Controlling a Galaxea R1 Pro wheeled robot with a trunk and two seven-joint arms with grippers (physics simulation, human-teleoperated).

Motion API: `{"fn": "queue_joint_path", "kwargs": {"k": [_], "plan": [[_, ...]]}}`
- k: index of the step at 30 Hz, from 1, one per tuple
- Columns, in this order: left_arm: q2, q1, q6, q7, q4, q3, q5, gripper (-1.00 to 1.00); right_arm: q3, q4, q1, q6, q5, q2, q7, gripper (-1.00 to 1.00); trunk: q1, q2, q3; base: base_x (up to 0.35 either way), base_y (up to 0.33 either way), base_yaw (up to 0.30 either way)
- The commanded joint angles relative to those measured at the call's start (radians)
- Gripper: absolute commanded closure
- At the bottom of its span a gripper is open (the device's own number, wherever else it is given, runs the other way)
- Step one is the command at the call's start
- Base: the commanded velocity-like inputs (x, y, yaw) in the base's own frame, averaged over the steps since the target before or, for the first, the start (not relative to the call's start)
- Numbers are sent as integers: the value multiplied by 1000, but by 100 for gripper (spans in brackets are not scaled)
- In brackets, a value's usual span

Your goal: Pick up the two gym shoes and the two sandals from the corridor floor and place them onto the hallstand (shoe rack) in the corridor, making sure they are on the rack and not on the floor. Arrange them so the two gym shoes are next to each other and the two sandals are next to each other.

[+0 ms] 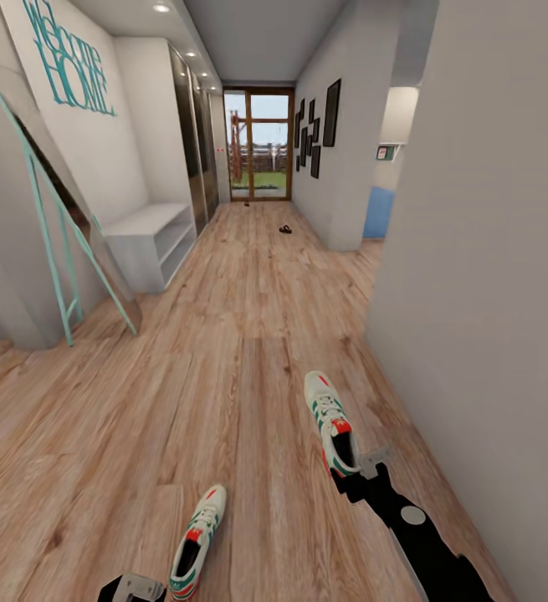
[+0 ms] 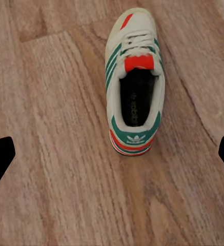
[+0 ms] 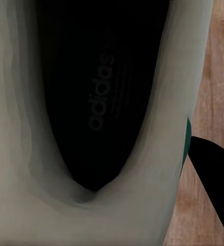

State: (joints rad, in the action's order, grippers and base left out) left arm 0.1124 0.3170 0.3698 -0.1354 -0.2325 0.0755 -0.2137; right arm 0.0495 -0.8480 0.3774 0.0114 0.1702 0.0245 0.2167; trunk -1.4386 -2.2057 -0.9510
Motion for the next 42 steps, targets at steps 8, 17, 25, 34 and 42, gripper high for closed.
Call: {"fn": "queue_joint_path", "kwargs": {"k": [8,17,25,34,42], "plan": [[-3,1,3,-6,-1,7,-6,-100,3,7,0,1,11,1,2,100,0,0,-1,317,0,0],[-4,0,5,-6,-5,6,-7,-100,3,7,0,1,11,2,1,100,0,0,-1,98,0,-44],[-2,-3,6,-6,-5,6,-6,-100,4,3,0,1,9,1,1,100,0,0,-1,3,0,-116],[-1,2,5,-6,-9,19,2,-100,1,3,0,4,8,-3,1,100,-12,-21,-10,0,0,-5],[-11,138,-16,-6,-18,21,6,-100,2,4,1,5,5,-9,-2,100,-43,-77,-39,0,0,0]]}}
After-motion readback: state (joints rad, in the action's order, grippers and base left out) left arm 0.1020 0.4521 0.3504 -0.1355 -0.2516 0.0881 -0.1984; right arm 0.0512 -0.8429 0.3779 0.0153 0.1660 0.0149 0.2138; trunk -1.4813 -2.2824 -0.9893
